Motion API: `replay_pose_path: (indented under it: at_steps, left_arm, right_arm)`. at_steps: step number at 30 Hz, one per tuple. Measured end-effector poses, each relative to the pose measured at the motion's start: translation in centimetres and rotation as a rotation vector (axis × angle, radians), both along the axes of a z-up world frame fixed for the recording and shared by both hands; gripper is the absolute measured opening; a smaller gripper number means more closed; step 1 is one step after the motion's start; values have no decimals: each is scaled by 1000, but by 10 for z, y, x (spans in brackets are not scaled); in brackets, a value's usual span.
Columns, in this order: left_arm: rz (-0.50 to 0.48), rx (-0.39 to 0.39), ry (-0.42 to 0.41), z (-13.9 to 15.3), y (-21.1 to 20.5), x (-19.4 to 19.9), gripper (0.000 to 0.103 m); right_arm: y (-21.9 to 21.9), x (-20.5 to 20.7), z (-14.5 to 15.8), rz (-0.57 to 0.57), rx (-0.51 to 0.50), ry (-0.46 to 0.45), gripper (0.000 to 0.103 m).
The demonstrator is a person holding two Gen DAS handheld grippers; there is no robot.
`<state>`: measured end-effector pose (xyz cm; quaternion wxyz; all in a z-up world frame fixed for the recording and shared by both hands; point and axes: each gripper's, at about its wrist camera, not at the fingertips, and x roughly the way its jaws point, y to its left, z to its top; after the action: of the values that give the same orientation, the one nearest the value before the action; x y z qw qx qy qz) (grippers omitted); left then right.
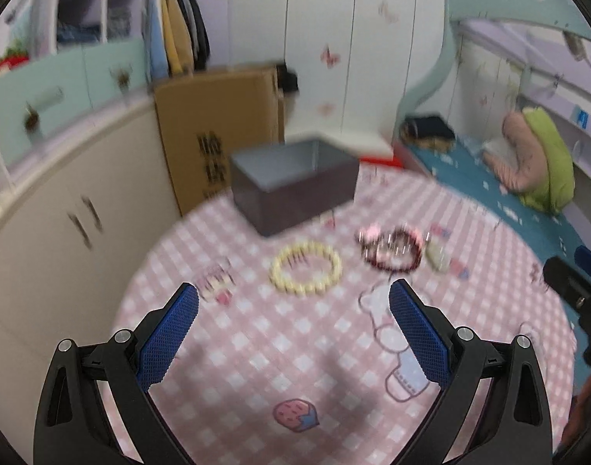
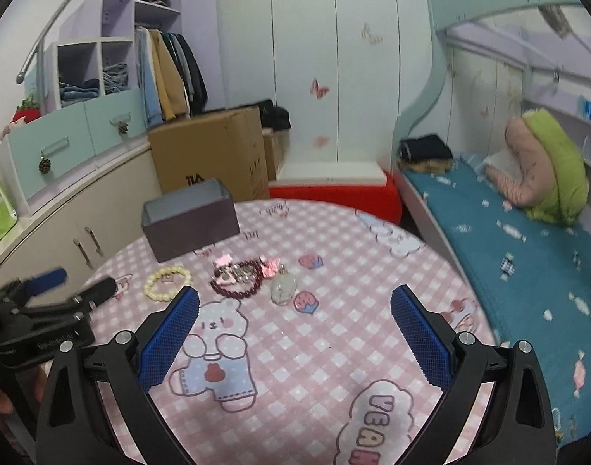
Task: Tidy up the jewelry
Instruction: 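Grasp the cream bead bracelet with the left gripper while the right gripper grasps the jade pendant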
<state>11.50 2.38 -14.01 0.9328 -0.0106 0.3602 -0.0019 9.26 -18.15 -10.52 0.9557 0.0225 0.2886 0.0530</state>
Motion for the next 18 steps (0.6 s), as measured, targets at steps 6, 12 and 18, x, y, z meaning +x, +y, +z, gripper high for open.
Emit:
replay_pose_path:
  at_steps: [6, 12, 18]
  left_arm:
    - [33, -21, 107, -29, 8, 38, 96]
    - [73, 38, 151, -42, 15, 69, 96]
    - [100, 75, 206, -55, 26, 88, 95]
  right_arm:
    - [-5, 30, -22, 1, 10, 61, 97]
    - [-14, 55, -41, -25, -2, 119, 97]
    - [-18, 75, -49, -25, -14, 161, 97]
